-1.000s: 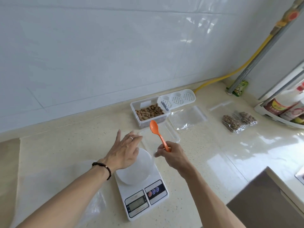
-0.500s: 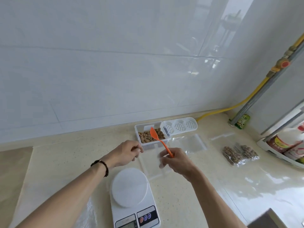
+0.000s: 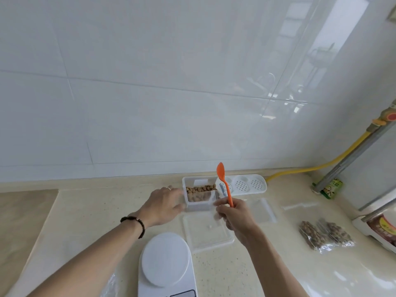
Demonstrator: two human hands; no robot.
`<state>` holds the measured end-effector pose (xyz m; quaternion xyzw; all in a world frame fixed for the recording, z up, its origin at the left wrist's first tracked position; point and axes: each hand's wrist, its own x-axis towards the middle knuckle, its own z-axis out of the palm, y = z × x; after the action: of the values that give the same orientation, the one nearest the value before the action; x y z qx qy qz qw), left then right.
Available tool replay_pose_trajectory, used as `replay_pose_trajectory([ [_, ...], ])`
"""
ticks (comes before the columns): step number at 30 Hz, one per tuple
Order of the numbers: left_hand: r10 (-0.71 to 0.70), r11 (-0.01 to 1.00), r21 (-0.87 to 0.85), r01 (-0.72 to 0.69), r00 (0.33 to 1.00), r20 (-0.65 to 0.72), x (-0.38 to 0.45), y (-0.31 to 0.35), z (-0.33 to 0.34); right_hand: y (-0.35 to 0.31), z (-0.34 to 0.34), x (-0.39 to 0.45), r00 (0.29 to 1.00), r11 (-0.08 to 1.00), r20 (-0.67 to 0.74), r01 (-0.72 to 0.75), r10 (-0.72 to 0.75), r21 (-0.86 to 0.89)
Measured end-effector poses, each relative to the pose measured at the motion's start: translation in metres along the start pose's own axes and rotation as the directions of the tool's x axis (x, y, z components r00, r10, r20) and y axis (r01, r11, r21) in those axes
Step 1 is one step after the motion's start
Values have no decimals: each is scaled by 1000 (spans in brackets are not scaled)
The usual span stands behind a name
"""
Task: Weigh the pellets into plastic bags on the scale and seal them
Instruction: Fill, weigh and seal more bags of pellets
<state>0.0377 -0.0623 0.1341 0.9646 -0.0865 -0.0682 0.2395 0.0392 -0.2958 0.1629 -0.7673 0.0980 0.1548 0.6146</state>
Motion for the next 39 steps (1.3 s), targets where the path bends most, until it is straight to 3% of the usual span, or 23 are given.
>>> replay_pose_trajectory([
  [3, 83, 997, 0, -83, 991, 110, -1, 23, 11, 1, 4, 8, 1000, 1000, -25, 2, -2, -5],
  [5, 129, 990, 38, -133, 987, 94, 2, 35, 21, 0, 7, 11, 1000, 1000, 10, -4, 4, 2],
  [9, 159, 987, -13, -160, 986, -57, 12, 43, 32, -2, 8, 15, 993, 999, 121, -16, 11, 46],
  [13, 185, 974, -84, -211, 952, -243, 22, 37, 37, 2, 5, 23, 986, 999, 164, 19, -14, -30],
  [17, 148, 985, -52, -167, 955, -256, 36, 21, 47, 5, -1, 38, 993, 962, 46, 116, -108, -248],
  [21, 66, 995, -62, -80, 976, -210, 45, 2, 50, 12, -17, 64, 996, 852, -8, 76, -94, -519],
  [24, 15, 999, -48, -26, 978, -210, 50, -15, 54, 20, -25, 83, 989, 849, -99, 43, -111, -526],
  [29, -30, 998, -54, 18, 974, -224, 60, -34, 59, 24, -27, 107, 923, 929, -318, 96, -218, -358],
  [34, -46, 997, -74, 29, 967, -250, 70, -47, 68, 28, -30, 128, 908, 938, -332, 151, -256, -311],
  [39, -54, 996, -86, 34, 966, -251, 78, -55, 78, 34, -33, 145, 894, 842, -275, 177, -355, -509],
])
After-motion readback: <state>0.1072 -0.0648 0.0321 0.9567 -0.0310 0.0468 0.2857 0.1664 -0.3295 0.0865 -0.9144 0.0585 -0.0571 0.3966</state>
